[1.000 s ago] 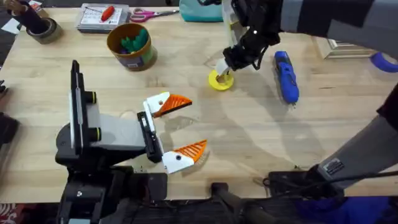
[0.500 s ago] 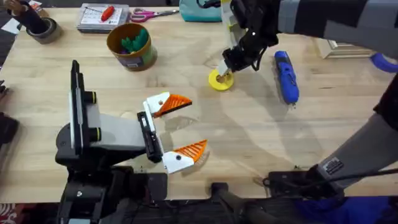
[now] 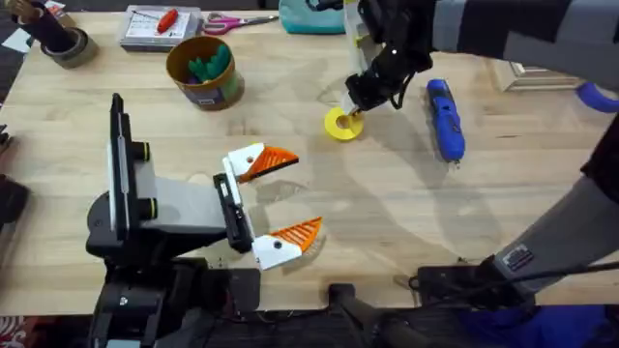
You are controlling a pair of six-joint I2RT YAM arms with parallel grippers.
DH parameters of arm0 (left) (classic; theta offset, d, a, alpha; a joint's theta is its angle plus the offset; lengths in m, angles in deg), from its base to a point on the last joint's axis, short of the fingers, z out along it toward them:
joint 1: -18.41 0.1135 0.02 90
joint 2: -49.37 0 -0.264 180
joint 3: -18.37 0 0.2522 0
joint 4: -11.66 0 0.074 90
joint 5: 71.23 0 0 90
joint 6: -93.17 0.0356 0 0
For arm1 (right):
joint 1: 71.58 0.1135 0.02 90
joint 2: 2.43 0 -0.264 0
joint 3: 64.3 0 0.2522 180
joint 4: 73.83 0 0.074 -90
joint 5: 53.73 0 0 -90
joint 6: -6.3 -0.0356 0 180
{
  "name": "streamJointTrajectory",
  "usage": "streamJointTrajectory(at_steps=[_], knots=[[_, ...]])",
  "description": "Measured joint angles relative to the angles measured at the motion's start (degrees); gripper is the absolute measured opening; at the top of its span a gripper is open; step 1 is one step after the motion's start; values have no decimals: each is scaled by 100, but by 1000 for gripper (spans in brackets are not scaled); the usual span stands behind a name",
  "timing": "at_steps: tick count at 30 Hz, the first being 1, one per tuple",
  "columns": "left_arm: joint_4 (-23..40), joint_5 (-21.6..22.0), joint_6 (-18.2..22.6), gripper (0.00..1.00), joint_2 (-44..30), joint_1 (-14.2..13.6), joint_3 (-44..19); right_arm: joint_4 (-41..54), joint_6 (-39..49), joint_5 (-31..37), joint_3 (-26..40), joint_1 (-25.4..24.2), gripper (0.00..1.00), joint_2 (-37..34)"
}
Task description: Pick up the gripper from the table and insert it into the empty holder that is missing its gripper. Then pick up a screw, insert it into the mounting hole, and use the screwdriver to tighten it. Finally, clean up the table by picking up the vegetable and placing it into the bucket.
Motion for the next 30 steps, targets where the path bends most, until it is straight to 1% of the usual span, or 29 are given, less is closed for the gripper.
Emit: streamJointTrajectory(at_steps=[2,4,5,21,24,26,30], knots=[[0,2,0,986,-1,0,0,-5,0,1,0,0,81,0],[0,0,0,986,0,0,0,-5,0,0,0,0,15,0],[0,2,0,985,0,0,0,-5,-1,2,0,0,9,0],[0,0,0,985,0,0,0,28,-17,2,30,0,7,2],[0,0,0,985,-1,0,0,230,-19,2,169,0,7,80],[0,0,0,986,0,0,0,472,-20,2,342,0,7,259],[0,2,0,986,0,0,0,935,-19,2,932,0,7,740]])
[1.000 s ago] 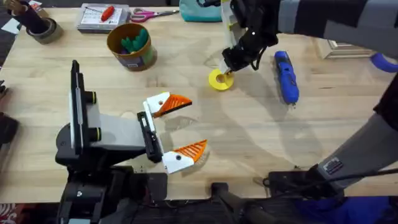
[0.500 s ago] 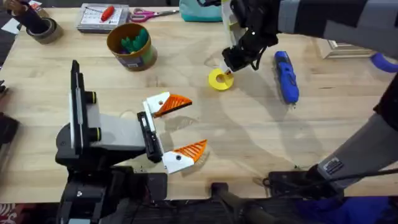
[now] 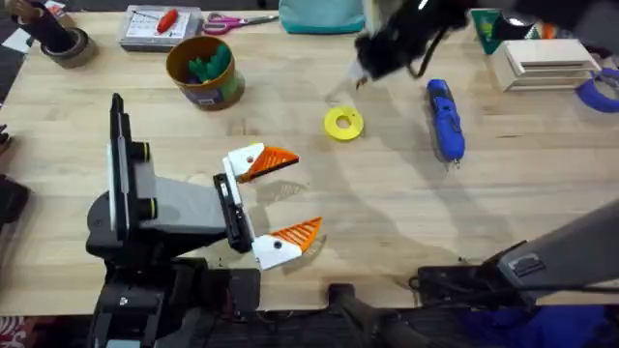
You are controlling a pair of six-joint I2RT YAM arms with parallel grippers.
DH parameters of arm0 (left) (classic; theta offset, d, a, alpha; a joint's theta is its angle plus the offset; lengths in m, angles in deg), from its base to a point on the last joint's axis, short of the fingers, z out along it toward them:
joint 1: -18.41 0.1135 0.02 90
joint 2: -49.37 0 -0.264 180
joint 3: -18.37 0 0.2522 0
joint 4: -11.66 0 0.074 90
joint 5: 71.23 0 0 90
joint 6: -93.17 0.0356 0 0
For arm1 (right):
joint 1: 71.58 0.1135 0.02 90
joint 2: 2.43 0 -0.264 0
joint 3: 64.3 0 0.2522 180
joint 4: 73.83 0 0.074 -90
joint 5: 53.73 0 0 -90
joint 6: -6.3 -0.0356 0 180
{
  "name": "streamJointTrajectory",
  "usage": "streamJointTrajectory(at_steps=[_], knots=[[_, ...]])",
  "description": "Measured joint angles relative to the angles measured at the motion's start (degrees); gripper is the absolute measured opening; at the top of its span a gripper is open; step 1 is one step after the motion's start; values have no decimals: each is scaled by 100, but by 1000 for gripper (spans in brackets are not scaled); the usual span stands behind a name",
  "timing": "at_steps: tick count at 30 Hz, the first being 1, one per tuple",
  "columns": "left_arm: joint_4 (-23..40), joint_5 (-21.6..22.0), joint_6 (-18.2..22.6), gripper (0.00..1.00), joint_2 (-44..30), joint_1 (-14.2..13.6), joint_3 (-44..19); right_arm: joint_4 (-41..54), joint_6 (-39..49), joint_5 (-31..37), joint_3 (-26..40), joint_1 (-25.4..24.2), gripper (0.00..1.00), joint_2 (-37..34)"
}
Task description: Pick up the gripper from the table and insert it into the empty holder that is missing its gripper. Then pick up a screw, insert it into the mounting hole, and use the screwdriver to tighten it. Finally, clean up the table by picking up the vegetable and placing it into the bucket.
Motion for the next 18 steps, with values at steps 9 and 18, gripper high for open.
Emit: streamJointTrajectory(at_steps=[9,18], knots=[[0,0,0,985,0,0,0,910,4,-2,1099,0,7,770],[0,0,-2,986,0,0,0,1384,161,-22,1408,117,7,824]])
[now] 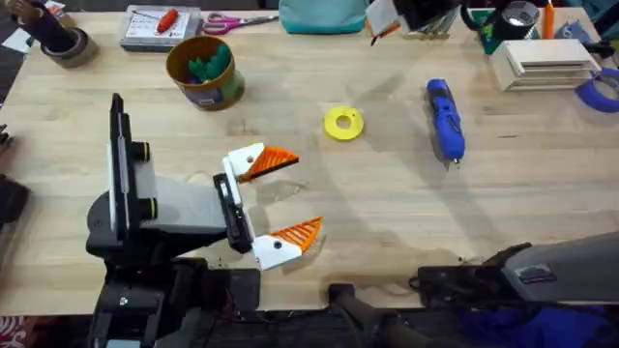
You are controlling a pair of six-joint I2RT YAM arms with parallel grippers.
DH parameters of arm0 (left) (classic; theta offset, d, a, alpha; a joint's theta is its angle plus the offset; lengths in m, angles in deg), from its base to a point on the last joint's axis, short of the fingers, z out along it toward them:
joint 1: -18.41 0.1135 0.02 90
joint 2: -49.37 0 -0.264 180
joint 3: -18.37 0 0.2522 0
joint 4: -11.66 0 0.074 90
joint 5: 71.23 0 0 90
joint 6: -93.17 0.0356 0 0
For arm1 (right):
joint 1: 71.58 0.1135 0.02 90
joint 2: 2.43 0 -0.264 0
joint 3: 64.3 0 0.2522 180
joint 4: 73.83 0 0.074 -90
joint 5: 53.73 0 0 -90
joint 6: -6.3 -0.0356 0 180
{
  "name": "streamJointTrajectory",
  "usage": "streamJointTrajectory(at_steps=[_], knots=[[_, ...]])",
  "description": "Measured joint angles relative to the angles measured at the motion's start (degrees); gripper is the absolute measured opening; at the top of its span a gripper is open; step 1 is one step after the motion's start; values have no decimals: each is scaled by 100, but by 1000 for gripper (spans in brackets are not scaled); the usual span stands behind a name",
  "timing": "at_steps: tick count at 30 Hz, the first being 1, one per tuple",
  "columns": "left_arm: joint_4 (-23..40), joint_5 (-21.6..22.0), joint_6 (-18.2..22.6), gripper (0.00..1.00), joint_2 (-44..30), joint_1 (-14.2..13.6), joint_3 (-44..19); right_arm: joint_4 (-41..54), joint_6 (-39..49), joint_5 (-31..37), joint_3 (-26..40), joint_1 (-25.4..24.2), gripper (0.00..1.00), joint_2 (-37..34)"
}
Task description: Pick up the gripper from the table and insert it into the empty holder that is missing its gripper. Then pick up a screw, insert it into the mounting hole, and use the screwdriver to tighten it. Finally, clean up the table by picking up the vegetable and placing it into the bucket.
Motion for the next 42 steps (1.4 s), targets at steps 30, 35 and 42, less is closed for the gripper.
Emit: streamJointTrajectory(at_steps=[30,35,42], knots=[[0,0,2,986,-2,0,0,777,2919,-907,1261,2006,6,-1001],[0,0,2,985,-1,0,0,795,3217,-1067,1261,2257,6,-1001],[0,0,2,985,0,0,0,951,3520,-1107,1261,2471,6,-1001]])
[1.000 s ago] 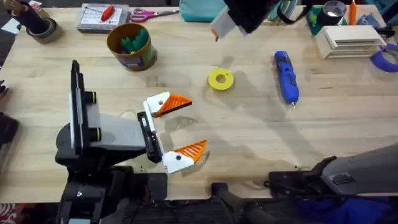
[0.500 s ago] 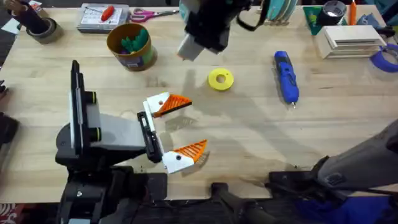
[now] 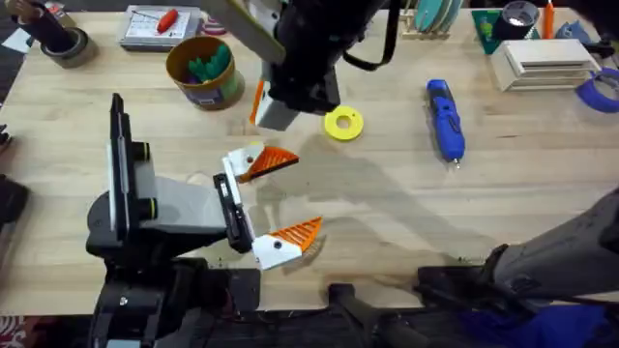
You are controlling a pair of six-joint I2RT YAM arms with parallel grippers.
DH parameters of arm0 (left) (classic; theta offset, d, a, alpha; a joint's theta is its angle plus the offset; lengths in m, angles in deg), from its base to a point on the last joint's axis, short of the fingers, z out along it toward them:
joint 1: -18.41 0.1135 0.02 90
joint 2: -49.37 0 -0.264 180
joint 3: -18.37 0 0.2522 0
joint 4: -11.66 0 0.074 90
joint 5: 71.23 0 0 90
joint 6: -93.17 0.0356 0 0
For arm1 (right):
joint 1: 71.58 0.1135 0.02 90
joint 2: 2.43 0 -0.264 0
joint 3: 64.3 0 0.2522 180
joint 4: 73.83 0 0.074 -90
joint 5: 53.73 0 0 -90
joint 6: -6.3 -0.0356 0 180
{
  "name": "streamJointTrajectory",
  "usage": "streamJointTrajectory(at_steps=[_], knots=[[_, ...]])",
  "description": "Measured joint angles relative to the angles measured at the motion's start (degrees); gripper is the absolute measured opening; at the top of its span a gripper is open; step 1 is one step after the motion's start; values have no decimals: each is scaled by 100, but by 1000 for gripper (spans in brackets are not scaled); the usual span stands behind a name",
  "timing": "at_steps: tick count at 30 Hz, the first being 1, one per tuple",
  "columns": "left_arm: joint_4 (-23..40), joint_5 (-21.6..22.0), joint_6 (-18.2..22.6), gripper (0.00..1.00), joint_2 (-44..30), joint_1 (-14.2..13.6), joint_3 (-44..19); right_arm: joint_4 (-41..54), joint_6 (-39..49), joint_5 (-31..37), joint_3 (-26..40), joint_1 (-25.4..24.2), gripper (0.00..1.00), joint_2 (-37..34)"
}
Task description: Pick up the gripper from the table and insert it into the empty holder that is missing its gripper. Then pick up a screw, insert it into the mounting hole, and use the screwdriver to tighten it. Finally, clean up the table by picking up the vegetable and placing it into the bucket.
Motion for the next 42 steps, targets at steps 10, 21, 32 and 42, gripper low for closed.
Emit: streamJointTrajectory(at_steps=[10,21,32,42], knots=[[0,0,0,986,0,0,0,110,74,0,0,275,6,0],[0,0,0,986,0,0,0,106,76,-1,0,492,6,0],[0,0,0,986,0,0,0,106,75,0,0,542,6,0],[0,0,0,986,-1,0,0,61,74,0,0,589,6,-1]])
